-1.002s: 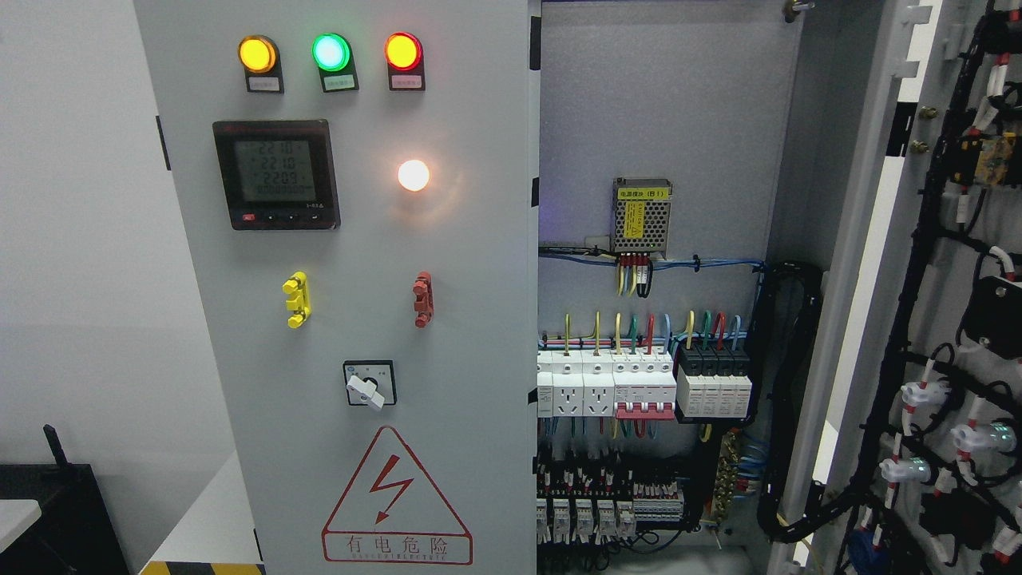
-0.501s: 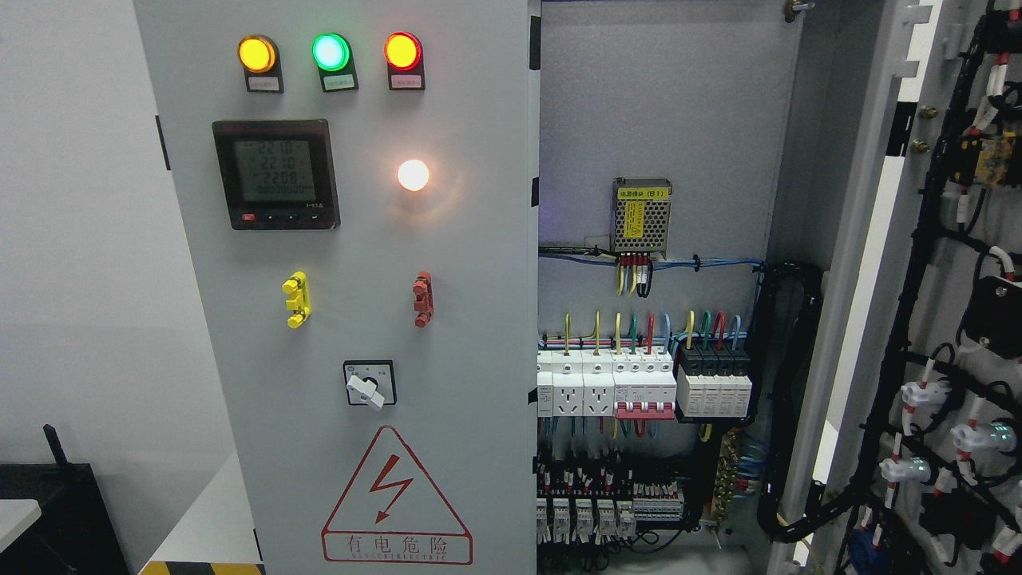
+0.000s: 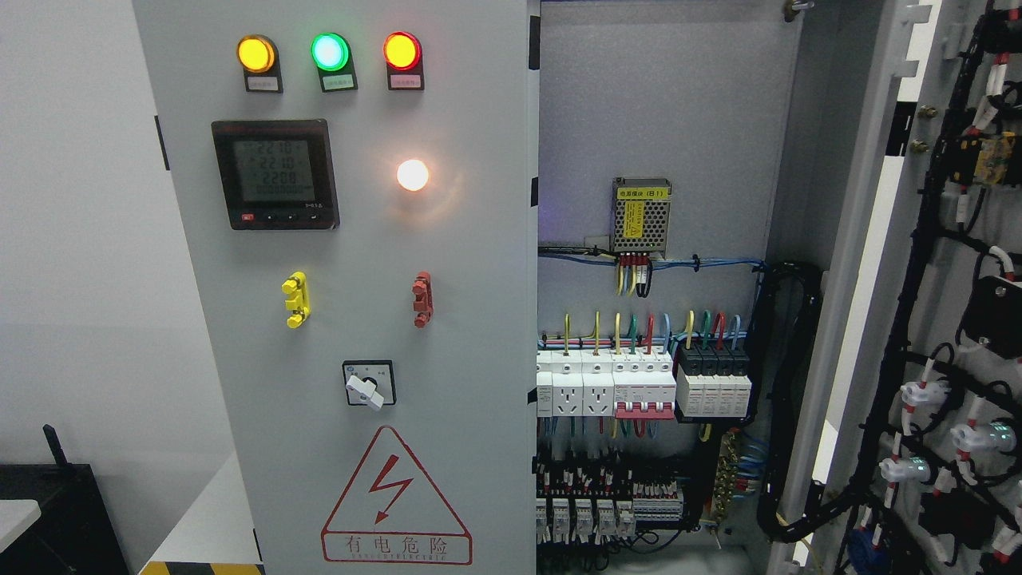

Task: Open door with both hands

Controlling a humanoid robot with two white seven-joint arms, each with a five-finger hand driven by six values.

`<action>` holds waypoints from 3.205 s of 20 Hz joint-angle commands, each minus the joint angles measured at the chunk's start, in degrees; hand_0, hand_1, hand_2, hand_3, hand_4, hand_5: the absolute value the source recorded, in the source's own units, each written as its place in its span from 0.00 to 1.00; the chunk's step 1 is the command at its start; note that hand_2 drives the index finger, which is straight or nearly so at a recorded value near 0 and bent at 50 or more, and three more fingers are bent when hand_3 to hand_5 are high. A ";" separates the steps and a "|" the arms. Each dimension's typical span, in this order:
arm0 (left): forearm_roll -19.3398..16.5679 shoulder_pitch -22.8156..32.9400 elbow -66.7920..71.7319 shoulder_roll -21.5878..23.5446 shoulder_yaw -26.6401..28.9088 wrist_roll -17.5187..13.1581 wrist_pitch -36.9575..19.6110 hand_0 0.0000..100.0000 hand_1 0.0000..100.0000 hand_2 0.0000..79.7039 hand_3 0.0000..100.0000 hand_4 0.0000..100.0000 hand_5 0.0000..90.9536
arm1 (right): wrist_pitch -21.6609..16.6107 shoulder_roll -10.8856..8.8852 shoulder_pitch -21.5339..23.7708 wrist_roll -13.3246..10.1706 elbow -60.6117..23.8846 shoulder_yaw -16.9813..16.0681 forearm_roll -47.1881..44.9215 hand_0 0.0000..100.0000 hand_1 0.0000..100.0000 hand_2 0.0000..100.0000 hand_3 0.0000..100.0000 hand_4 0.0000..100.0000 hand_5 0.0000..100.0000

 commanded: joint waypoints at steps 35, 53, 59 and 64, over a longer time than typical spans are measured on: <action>-16.85 -1.15 12.27 -10.24 19.73 11.86 3.43 0.00 0.00 0.00 0.00 0.03 0.00 | -7.44 -13.01 34.18 -0.20 -68.99 0.61 -0.09 0.11 0.00 0.00 0.00 0.00 0.00; -16.50 -2.38 10.25 -10.15 19.38 11.42 2.46 0.00 0.00 0.00 0.00 0.03 0.00 | -19.41 -18.72 45.36 -0.11 -93.95 7.99 -0.62 0.11 0.00 0.00 0.00 0.00 0.00; -16.50 -2.56 10.25 -10.15 19.38 10.37 2.46 0.00 0.00 0.00 0.00 0.03 0.00 | -19.59 -20.92 39.82 -0.11 -96.94 12.12 -0.62 0.11 0.00 0.00 0.00 0.00 0.00; -16.50 -2.56 10.33 -10.15 19.64 10.37 2.55 0.00 0.00 0.00 0.00 0.03 0.00 | -19.59 -21.45 35.69 -0.11 -100.01 13.80 -0.62 0.11 0.00 0.00 0.00 0.00 0.00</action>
